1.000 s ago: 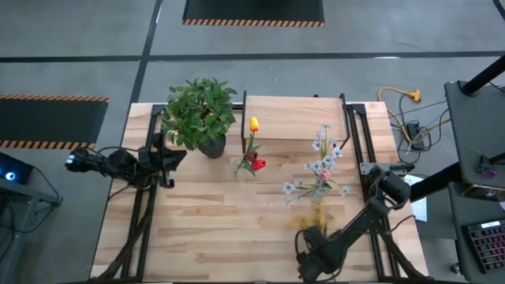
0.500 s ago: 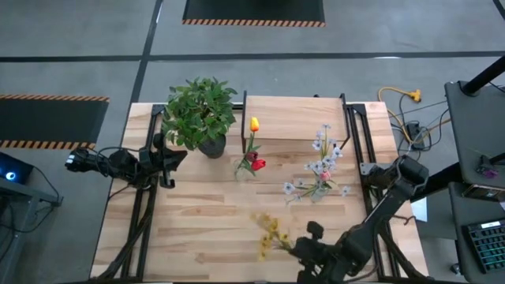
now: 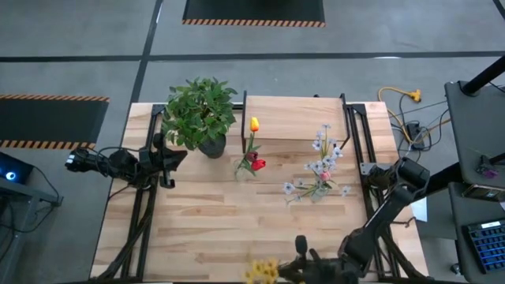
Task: Pick and place flowers into a vace then onto a shelf
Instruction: Put the yellow flowers into the right transparent vase
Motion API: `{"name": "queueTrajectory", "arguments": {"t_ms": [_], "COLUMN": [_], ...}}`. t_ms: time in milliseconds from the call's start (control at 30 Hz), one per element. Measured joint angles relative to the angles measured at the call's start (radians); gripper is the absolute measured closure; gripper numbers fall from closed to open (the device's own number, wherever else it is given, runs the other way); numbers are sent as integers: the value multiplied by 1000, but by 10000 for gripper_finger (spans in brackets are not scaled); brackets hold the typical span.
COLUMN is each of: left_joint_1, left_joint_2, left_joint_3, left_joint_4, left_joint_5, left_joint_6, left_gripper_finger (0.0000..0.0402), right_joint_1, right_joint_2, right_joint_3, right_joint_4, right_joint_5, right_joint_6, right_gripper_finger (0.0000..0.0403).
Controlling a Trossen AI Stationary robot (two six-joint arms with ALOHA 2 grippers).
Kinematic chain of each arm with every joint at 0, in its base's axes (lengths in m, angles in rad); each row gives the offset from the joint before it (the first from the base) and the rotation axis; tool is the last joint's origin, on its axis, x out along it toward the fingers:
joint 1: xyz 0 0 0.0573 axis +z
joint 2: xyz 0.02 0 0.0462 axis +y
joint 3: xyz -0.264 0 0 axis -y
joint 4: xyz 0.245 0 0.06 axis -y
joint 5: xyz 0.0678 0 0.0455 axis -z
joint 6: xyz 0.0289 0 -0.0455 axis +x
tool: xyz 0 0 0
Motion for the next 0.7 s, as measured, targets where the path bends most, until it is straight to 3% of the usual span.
{"name": "queueTrajectory", "arguments": {"t_ms": [133, 333, 567, 633, 700], "left_joint_1": [0, 0, 0, 0, 0], "left_joint_2": [0, 1, 6, 6, 11], "left_joint_3": [3, -3, -1, -2, -2], "left_joint_4": [1, -8, -7, -7, -5], "left_joint_5": [0, 1, 0, 1, 0], "left_joint_6": [0, -3, -3, -3, -4], "left_gripper_finger": [397, 397, 397, 397, 397], "right_joint_1": [-4, -37, 29, 84, 152], "right_joint_2": [-30, -125, -277, -330, -386], "right_joint_3": [-142, -336, -437, -469, -496], "right_joint_4": [224, 428, 441, 406, 364], "right_joint_5": [-112, -112, -107, -41, 91], "right_joint_6": [-111, -82, -93, -95, -98], "right_gripper_finger": [392, 392, 392, 392, 392]}}
